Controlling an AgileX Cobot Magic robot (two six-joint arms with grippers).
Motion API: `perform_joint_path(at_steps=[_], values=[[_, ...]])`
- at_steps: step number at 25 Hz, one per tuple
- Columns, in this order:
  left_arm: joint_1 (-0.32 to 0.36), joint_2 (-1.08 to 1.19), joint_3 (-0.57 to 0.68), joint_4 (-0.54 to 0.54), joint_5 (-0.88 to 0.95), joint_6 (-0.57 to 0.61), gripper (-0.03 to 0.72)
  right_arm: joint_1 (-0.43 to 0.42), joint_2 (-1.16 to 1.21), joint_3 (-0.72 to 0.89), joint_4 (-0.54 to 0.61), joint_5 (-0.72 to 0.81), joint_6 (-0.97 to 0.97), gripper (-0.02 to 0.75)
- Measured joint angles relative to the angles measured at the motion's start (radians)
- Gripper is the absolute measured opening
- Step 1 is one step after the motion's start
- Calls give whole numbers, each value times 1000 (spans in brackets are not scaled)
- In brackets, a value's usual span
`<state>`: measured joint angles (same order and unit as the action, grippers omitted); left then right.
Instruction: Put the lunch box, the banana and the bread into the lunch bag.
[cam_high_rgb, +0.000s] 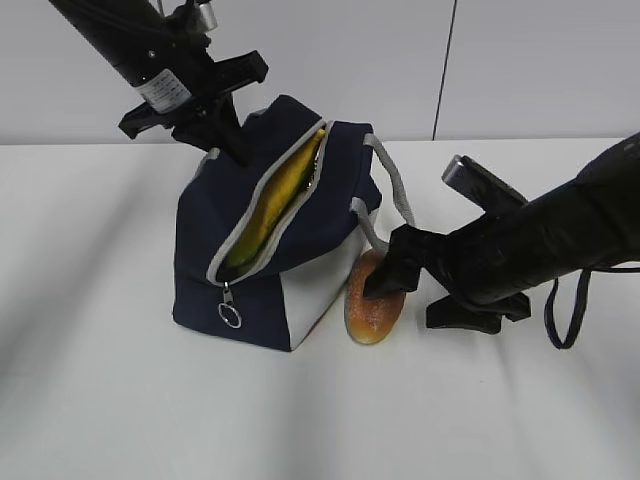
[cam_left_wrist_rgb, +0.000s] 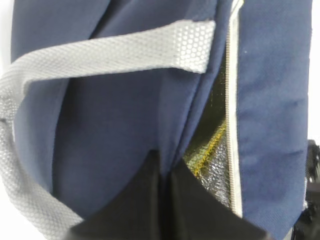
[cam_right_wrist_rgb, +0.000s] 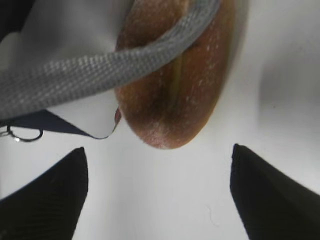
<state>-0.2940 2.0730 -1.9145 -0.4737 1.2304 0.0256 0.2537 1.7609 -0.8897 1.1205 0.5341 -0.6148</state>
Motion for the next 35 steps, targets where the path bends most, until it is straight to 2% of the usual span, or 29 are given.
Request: perform_joint_path(at_steps=[3,14,17,21,23,28,35], values=[[0,0,0,0,0,0,-3,0,37,-7,41,-43,-14,664],[0,0,0,0,0,15,-3,0,191,-155,53,-40,-23,654],[0,0,0,0,0,15,-3,0,211,-173,58,-22,-23,604],[0,0,0,0,0,15,-3,-2,222,-181,60,-1,-24,480],[0,0,0,0,0,15,-3,-2,222,-182,53,4,-25,444],[0,0,0,0,-1,16,-3,-11,199,-182,-65,43,-25,428],[0,0,0,0,-1,17,-3,-71,96,-182,-267,233,-4,426]])
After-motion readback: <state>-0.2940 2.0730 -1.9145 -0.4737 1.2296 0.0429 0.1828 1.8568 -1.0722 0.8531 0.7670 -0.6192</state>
